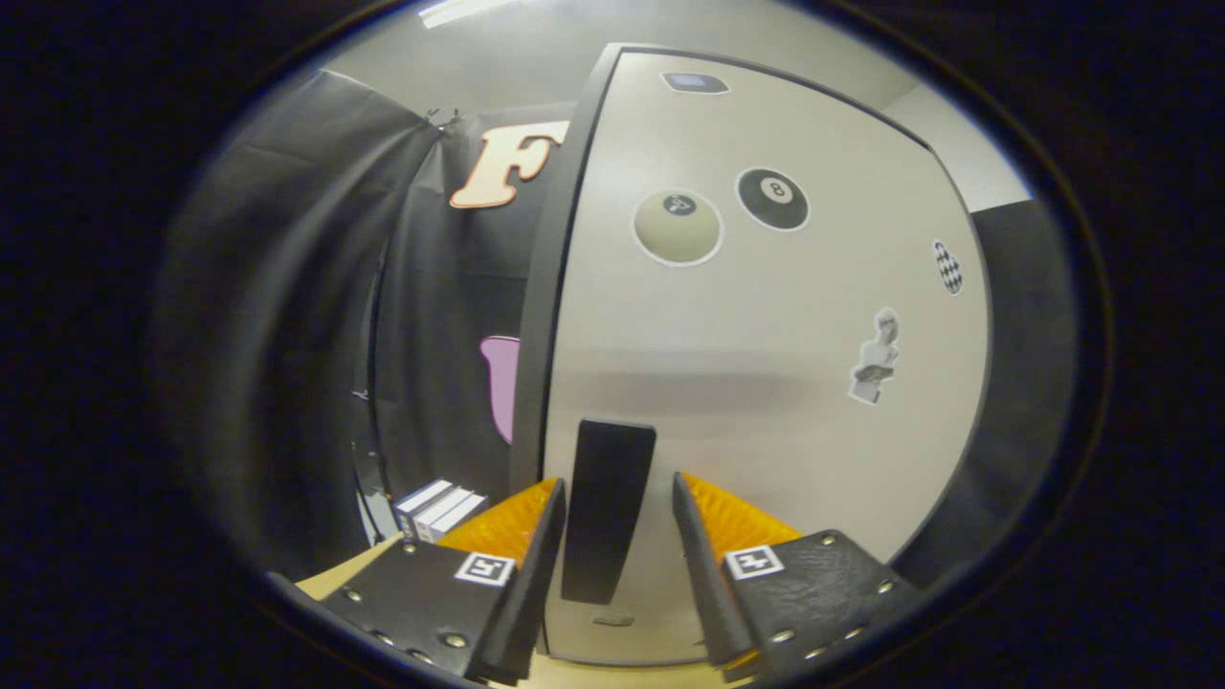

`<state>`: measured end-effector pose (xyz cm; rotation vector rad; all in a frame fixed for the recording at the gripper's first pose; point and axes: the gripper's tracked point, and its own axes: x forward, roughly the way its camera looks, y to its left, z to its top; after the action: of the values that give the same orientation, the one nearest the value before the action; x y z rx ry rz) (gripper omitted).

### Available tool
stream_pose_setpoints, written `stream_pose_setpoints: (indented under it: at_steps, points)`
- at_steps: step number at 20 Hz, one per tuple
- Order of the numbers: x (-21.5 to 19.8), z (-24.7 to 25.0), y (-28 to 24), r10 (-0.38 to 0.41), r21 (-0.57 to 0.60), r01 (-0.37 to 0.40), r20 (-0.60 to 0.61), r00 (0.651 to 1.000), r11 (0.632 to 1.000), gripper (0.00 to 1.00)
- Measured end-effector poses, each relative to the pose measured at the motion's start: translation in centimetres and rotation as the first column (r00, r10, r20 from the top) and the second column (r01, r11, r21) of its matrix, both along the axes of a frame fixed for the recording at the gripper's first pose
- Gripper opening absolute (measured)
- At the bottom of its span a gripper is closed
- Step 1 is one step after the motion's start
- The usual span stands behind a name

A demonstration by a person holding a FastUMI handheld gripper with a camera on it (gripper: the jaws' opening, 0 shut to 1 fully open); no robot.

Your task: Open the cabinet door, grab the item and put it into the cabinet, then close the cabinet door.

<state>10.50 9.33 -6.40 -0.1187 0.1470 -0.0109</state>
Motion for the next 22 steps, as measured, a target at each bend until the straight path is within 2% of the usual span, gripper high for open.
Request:
stream_pose_setpoints:
  at_steps: [1,3,4,5,7,9,12,13,22]
  points:
    - [0.0,0.0,-0.1,-0.002,-0.009,0.002,0.002,1.000,1.000,0.60]
    - [0.7,-0.5,0.4,0.019,-0.032,-0.019,0.009,1.000,0.999,0.60]
    - [0.6,-0.5,0.9,0.033,-0.032,-0.033,0.005,0.999,0.999,0.55]
    - [0.1,-0.2,1.1,0.032,-0.036,-0.032,0.017,0.999,0.999,0.34]
    - [-0.2,-0.2,1.2,0.034,-0.034,-0.034,0.010,0.999,0.999,0.34]
    - [0.1,-0.5,1.0,0.038,0.009,-0.038,-0.008,0.999,0.999,0.23]
    - [-0.5,-0.5,0.7,0.039,0.018,-0.039,-0.012,0.999,0.999,0.23]
    - [0.0,-0.6,1.0,0.041,0.032,-0.041,-0.009,0.999,0.999,0.10]
    - [-1.7,0.0,1.2,0.099,0.001,-0.099,-0.014,0.995,0.995,0.10]
